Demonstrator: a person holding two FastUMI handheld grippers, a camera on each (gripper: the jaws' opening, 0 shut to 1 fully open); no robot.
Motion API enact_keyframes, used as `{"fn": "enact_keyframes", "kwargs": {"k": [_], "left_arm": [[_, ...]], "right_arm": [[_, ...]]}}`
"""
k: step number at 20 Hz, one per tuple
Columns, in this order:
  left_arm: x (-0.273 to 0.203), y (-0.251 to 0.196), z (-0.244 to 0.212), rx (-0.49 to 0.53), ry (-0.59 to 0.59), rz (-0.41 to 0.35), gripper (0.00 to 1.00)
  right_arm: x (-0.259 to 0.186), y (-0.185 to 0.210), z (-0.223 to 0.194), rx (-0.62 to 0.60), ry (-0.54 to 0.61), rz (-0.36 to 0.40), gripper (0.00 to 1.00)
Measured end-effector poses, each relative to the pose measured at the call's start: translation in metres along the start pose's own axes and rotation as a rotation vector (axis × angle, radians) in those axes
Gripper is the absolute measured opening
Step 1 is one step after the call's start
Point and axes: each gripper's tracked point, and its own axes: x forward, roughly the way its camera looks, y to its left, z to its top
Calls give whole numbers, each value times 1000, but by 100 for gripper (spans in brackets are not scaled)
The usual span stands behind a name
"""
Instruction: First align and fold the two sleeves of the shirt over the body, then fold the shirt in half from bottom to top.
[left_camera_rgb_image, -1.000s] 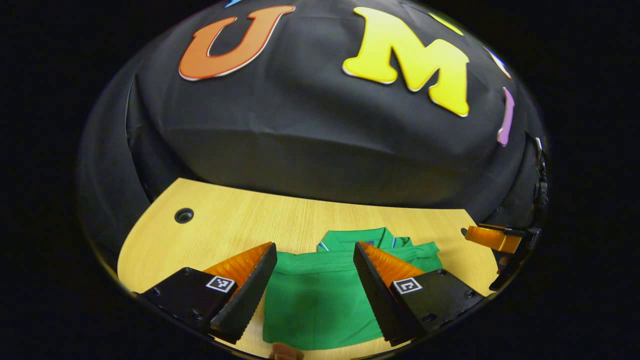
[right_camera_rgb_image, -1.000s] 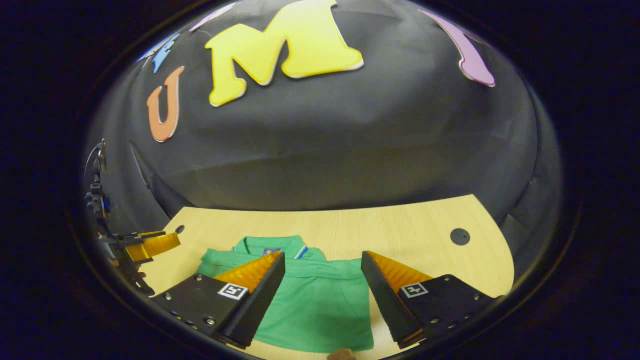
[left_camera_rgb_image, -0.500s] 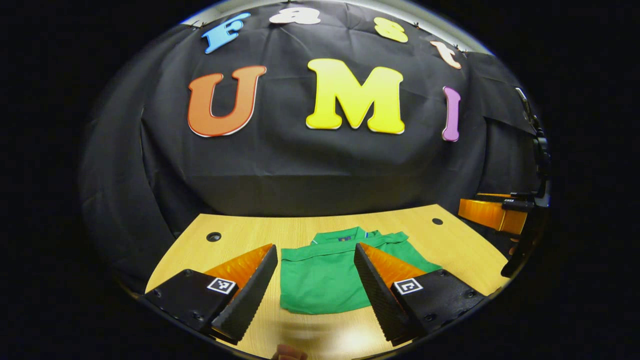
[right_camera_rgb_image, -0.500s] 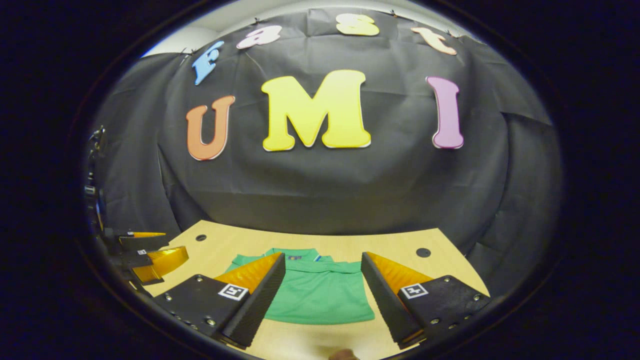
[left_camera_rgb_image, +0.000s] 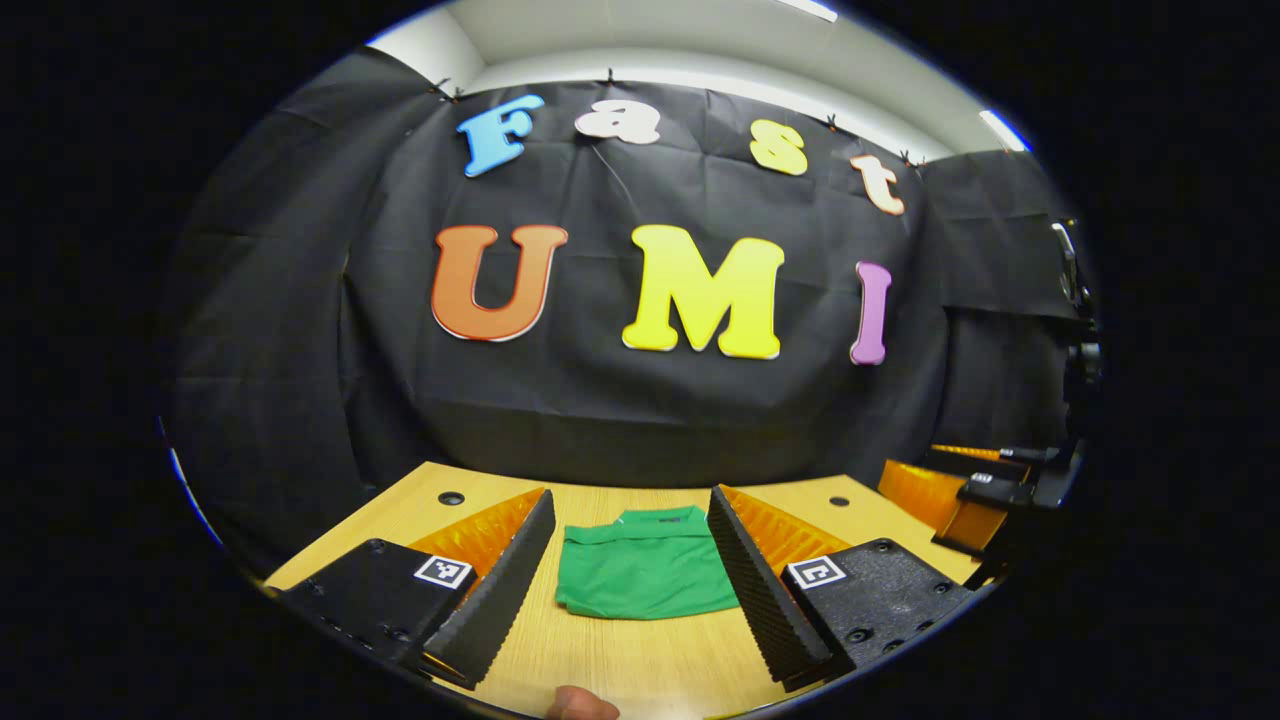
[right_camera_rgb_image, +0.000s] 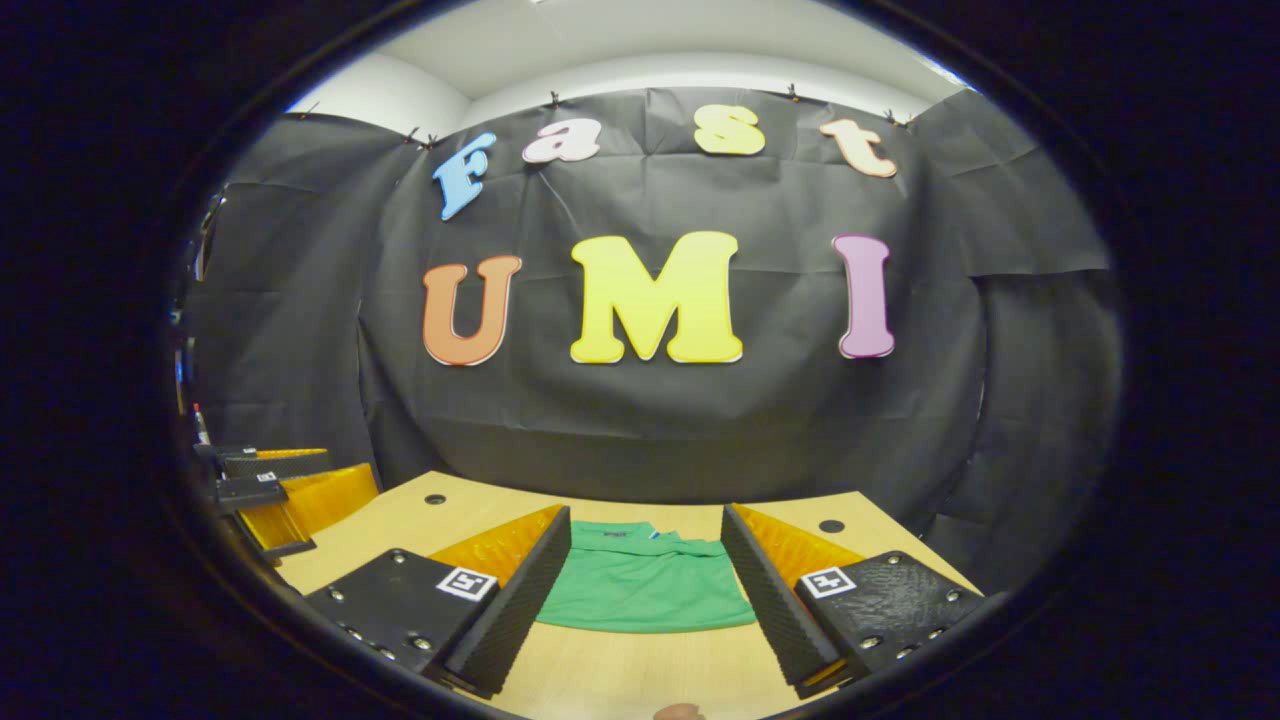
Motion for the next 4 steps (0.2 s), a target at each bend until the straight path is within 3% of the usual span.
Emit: {"fn": "enact_keyframes", "kwargs": {"k": [2, 4], "left_arm": [[-8, 8, 4, 8, -62, 33, 98], [-14, 12, -16, 68, -6, 49, 98]], "right_arm": [[-15, 4, -4, -41, -3, -5, 94], [-22, 9, -4, -61, -5, 2, 94]]}}
